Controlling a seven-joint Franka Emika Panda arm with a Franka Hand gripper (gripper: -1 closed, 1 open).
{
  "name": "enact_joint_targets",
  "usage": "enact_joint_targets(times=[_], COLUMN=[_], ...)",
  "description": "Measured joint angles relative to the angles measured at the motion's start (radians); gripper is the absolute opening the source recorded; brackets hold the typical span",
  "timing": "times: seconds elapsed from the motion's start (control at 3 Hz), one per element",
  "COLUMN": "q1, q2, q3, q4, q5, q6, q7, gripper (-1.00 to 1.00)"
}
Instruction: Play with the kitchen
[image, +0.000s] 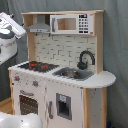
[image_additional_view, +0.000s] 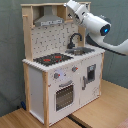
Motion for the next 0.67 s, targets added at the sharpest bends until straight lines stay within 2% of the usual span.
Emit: enact_joint_targets(times=[0.67], q1=[0.001], q2=[-0.068], q3=[-0.001], q4=[0.002], q5=[0.000], q6=[-0.151], q7=[0.165], gripper=[1.00])
